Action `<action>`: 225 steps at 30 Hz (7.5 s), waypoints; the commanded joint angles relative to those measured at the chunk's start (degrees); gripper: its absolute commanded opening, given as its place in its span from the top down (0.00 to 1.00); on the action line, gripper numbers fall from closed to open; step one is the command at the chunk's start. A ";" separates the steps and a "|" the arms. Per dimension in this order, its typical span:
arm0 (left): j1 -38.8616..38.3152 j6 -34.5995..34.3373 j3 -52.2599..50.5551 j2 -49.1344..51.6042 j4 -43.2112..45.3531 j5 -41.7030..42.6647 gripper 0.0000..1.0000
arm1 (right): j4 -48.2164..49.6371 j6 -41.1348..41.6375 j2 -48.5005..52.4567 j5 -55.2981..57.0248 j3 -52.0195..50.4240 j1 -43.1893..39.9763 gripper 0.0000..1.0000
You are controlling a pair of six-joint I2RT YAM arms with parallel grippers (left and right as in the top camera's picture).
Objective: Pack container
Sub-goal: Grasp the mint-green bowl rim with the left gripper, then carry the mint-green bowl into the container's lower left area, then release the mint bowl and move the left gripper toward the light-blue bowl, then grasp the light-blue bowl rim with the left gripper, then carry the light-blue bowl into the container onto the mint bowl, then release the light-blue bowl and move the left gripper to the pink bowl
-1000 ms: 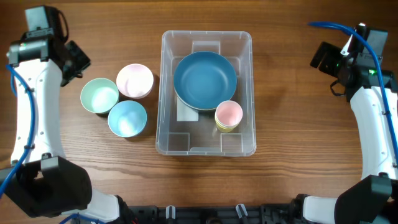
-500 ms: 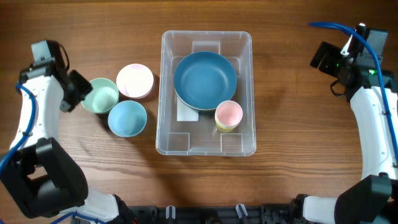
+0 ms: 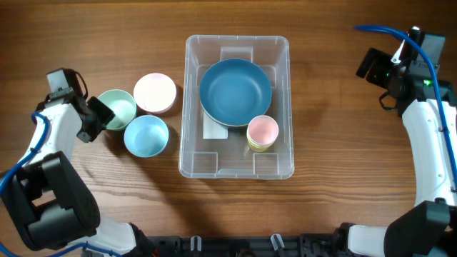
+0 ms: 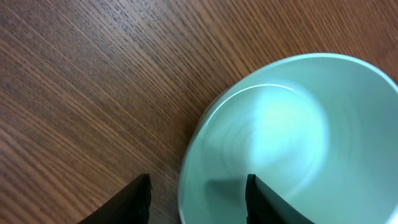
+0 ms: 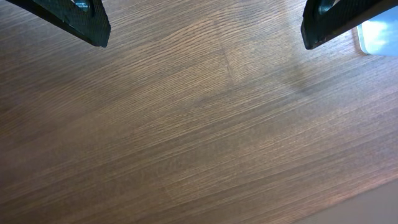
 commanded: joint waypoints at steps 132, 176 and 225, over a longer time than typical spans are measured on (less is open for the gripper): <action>-12.48 2.47 4.33 6.36 -17.49 -0.02 0.96 | 0.13 -0.15 -0.31 0.57 0.52 0.15 0.00; -45.70 -2.75 5.51 -25.07 -21.35 4.92 0.96 | 0.13 -0.17 -0.31 0.57 0.52 0.15 0.00; -17.00 -13.79 9.05 5.42 13.42 3.48 0.36 | 0.13 -0.17 -0.31 0.57 0.52 0.15 0.00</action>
